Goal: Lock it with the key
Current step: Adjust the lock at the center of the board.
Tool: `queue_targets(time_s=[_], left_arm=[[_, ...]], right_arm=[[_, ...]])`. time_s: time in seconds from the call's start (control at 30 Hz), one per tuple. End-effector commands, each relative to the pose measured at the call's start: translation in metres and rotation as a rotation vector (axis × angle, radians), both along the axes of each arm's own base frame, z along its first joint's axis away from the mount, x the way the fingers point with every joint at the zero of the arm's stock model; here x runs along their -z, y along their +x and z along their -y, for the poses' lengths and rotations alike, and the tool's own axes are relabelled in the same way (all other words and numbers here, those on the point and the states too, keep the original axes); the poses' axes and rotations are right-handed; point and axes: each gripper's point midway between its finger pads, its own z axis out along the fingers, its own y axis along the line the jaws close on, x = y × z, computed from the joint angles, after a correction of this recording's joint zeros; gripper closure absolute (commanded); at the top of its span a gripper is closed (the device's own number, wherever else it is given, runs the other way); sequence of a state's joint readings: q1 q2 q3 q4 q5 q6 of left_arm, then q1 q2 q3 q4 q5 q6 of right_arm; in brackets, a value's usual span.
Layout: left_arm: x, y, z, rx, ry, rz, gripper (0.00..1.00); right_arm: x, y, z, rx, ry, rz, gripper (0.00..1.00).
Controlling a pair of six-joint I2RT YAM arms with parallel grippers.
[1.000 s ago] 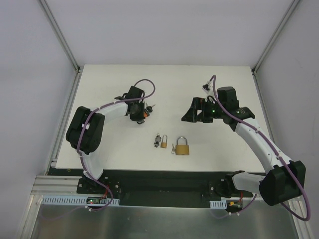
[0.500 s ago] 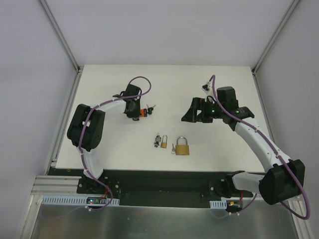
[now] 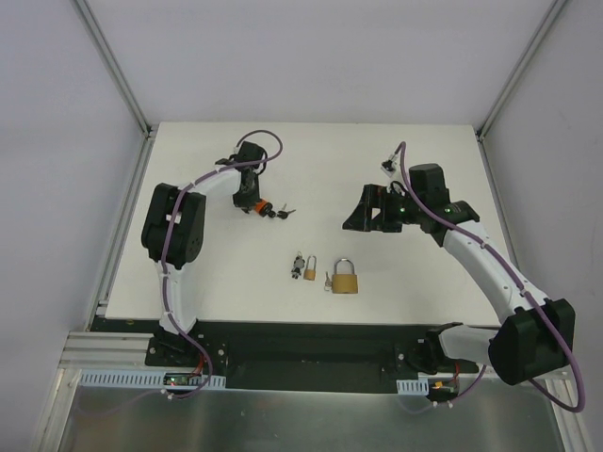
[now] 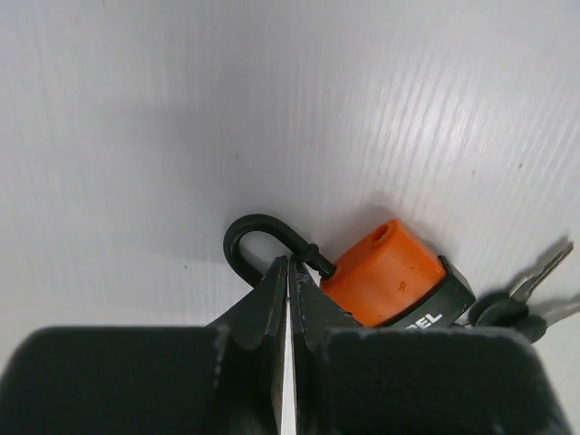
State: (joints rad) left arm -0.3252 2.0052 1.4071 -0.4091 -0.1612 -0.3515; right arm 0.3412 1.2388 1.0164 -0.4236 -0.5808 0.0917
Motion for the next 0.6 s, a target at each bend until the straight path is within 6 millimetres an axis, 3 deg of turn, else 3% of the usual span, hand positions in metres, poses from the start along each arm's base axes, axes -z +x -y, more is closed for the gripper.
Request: queue_targets(time_s=[0.0, 0.03, 0.1, 0.33, 0.57], left_arm=[[0.001, 0.018, -0.011, 0.016, 0.087, -0.03, 1.0], [-0.007, 0.029, -0.008, 0.018, 0.084, -0.005, 1.0], [-0.002, 0.036, -0.006, 0.036, 0.094, -0.022, 1.0], [-0.023, 0.076, 0.013, 0.149, 0.082, 0.054, 1.0], [-0.039, 0.082, 0.047, 0.249, 0.013, 0.089, 0.94]], right_arm=[[0.002, 0.002, 0.004, 0.001, -0.005, 0.014, 0.03], [0.002, 0.003, 0.004, 0.0, -0.006, 0.015, 0.03], [0.004, 0.002, 0.005, 0.0, -0.011, 0.011, 0.03], [0.006, 0.004, 0.007, 0.003, -0.015, 0.004, 0.03], [0.007, 0.007, 0.007, 0.008, -0.017, -0.001, 0.03]])
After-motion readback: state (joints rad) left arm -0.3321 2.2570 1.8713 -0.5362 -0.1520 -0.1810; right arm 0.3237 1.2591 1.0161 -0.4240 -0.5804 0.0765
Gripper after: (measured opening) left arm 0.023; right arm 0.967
